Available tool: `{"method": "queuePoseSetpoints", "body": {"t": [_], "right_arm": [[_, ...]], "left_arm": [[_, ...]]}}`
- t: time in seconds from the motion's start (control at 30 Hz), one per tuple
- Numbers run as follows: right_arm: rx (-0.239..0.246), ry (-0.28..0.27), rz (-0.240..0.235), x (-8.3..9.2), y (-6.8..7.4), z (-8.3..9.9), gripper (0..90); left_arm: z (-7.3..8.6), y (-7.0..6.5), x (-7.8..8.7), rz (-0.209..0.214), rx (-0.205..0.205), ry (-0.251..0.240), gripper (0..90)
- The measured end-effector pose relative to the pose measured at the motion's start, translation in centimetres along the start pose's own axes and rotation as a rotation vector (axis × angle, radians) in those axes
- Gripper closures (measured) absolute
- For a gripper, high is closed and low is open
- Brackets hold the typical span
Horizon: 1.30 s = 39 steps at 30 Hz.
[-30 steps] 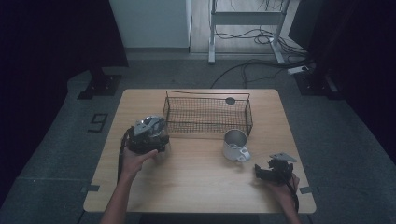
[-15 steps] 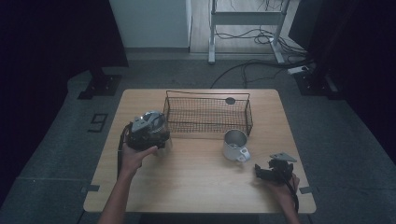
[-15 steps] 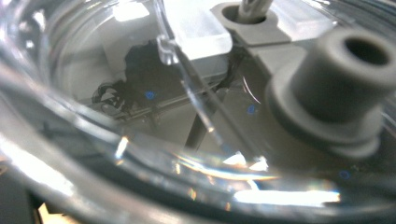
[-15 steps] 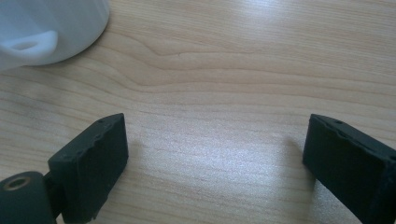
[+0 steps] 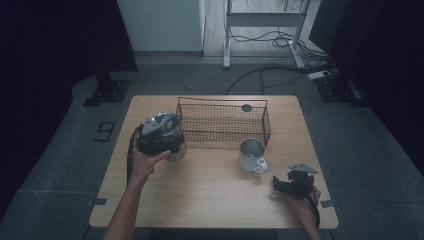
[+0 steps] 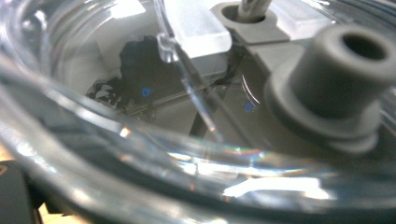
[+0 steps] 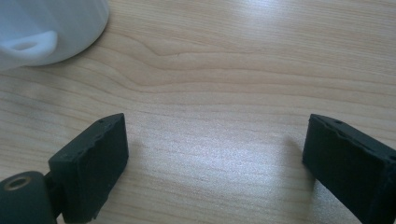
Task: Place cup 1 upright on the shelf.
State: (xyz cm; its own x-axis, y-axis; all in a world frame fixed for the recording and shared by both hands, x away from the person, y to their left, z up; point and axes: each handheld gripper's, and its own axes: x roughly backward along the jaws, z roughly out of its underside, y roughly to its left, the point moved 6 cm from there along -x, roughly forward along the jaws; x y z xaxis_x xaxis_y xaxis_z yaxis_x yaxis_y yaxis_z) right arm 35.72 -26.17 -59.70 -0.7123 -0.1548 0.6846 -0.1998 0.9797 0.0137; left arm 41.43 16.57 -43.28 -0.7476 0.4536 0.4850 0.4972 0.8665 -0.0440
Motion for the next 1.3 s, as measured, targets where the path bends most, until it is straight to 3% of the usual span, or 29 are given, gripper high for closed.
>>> {"method": "queuePoseSetpoints", "body": {"t": [1.3], "right_arm": [[0.003,-0.001,0.000,0.0,0.0,0.0,6.9]], "left_arm": [[-2.8,-0.8,-1.3,0.011,-0.008,-0.006,3.7]]}}
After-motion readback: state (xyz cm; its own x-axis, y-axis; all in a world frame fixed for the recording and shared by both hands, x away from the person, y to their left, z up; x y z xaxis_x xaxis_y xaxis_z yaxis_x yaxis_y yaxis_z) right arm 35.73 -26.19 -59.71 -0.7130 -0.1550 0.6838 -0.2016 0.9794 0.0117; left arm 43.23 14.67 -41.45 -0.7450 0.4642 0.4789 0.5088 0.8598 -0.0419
